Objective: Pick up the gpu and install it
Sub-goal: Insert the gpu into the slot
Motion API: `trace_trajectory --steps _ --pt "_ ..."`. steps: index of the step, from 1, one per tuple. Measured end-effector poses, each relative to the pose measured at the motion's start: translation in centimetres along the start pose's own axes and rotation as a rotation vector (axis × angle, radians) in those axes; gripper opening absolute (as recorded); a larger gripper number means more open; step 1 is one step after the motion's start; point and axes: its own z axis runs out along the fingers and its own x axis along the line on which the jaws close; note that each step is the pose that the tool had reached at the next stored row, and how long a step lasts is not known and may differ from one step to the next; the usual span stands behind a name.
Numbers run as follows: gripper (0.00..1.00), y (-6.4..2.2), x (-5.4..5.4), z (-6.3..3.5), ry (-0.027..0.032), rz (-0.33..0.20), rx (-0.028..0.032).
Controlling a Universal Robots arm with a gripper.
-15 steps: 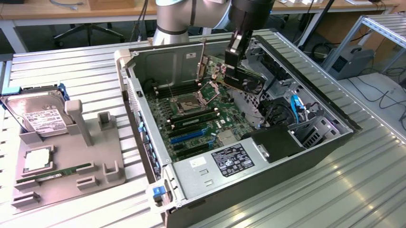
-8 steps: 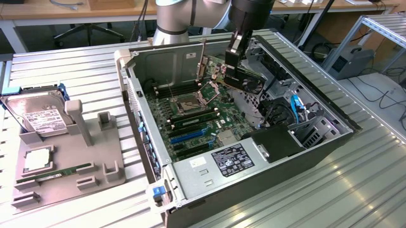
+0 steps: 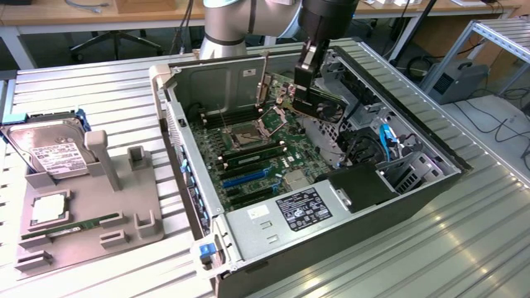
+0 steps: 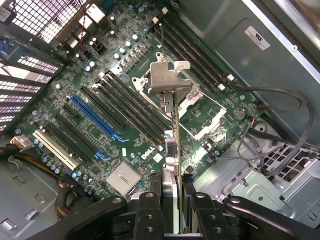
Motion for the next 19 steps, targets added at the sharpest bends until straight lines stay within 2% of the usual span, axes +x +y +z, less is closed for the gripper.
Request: trace_trajectory --steps 19 --pt "0.27 0.0 0.0 0.04 0.0008 -0.034 0.0008"
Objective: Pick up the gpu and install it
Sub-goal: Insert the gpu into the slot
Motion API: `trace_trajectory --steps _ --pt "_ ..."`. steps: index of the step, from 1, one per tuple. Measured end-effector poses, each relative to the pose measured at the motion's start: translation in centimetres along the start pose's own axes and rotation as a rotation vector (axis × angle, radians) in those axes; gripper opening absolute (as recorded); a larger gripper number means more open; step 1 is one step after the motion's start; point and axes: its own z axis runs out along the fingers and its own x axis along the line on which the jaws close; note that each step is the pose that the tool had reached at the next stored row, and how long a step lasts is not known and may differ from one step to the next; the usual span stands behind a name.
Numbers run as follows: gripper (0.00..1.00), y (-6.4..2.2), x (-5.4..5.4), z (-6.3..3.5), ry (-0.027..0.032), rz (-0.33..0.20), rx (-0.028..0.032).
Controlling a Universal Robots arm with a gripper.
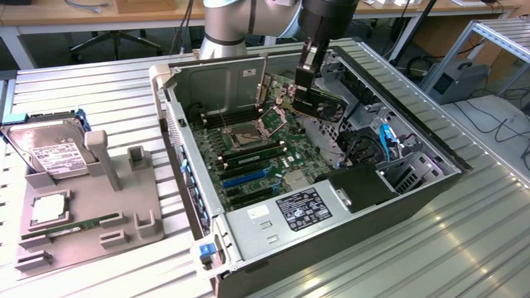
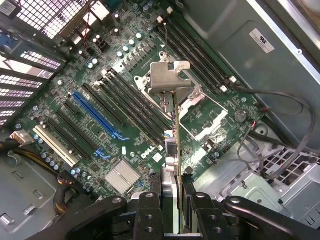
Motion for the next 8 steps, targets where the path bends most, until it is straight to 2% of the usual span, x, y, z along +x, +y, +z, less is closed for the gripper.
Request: trace_trajectory --steps 8 --pt "0.27 0.0 0.0 0.02 0.0002 -0.017 0.0002"
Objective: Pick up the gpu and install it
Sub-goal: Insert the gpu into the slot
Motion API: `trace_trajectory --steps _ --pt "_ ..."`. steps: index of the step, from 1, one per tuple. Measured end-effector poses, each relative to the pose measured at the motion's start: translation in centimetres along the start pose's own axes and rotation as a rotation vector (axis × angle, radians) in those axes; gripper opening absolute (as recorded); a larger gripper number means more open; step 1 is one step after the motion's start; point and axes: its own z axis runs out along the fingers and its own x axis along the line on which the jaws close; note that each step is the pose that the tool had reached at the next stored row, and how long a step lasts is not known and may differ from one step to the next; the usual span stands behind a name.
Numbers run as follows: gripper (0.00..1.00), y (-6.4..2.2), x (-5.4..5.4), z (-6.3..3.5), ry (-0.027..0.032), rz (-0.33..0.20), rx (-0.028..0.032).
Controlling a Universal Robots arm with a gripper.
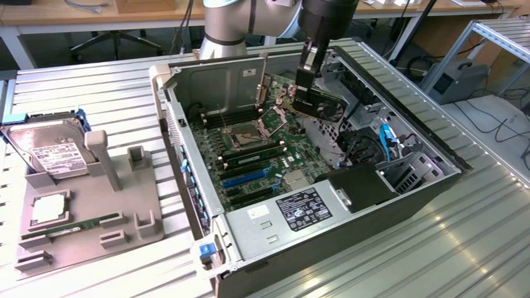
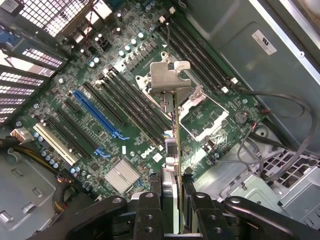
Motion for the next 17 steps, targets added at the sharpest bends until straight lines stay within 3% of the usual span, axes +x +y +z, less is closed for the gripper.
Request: trace_trajectory --steps 17 --pt "0.27 0.0 0.0 0.04 0.0001 -0.028 0.0002"
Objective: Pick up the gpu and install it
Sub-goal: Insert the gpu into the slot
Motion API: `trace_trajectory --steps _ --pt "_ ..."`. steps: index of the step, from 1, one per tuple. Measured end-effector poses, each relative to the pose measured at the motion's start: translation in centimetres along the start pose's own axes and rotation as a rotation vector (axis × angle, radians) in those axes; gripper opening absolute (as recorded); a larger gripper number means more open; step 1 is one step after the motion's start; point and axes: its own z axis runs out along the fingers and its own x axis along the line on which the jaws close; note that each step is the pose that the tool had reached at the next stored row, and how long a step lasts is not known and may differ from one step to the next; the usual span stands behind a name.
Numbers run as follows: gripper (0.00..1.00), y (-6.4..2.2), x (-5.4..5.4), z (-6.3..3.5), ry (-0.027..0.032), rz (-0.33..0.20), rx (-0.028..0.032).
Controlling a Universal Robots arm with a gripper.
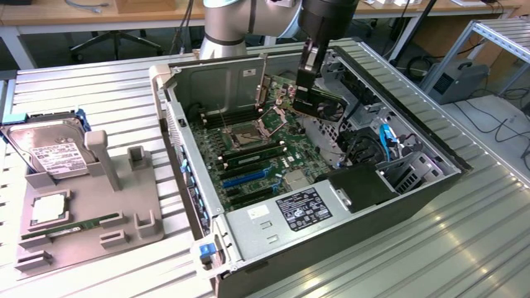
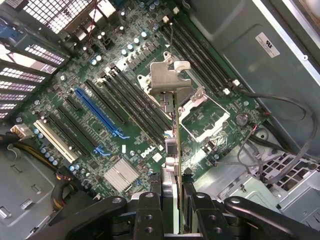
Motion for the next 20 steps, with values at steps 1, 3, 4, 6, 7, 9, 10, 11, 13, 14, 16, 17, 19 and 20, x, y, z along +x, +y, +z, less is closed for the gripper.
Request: trace_trajectory --steps 1,3,4,6,7,9,10,11,13,14,16,17,19,20 --pt "0.27 0.0 0.0 0.0 0.0 -0.002 0.0001" --pt "0.27 0.0 0.0 0.01 0.0001 -0.006 0.0001" --pt "0.27 0.0 0.0 0.01 0.0001 -0.008 0.0001" --pt "0.27 0.0 0.0 0.01 0.0002 -0.011 0.0002" --pt "0.27 0.0 0.0 0.01 0.0002 -0.012 0.0002" --pt "0.27 0.0 0.0 0.02 0.0001 -0.015 0.0001" --pt "0.27 0.0 0.0 0.02 0.0002 -0.016 0.0002" --pt "0.27 0.0 0.0 0.03 0.0002 -0.017 0.0002" --pt "0.27 0.0 0.0 0.03 0.0003 -0.02 0.0002" --pt "0.27 0.0 0.0 0.03 0.0003 -0.022 0.0003" --pt "0.27 0.0 0.0 0.03 0.0003 -0.024 0.0003" --pt "0.27 0.0 0.0 0.04 0.0004 -0.026 0.0003" --pt "0.27 0.0 0.0 0.04 0.0005 -0.031 0.0005" --pt "0.27 0.0 0.0 0.04 0.0005 -0.032 0.0005"
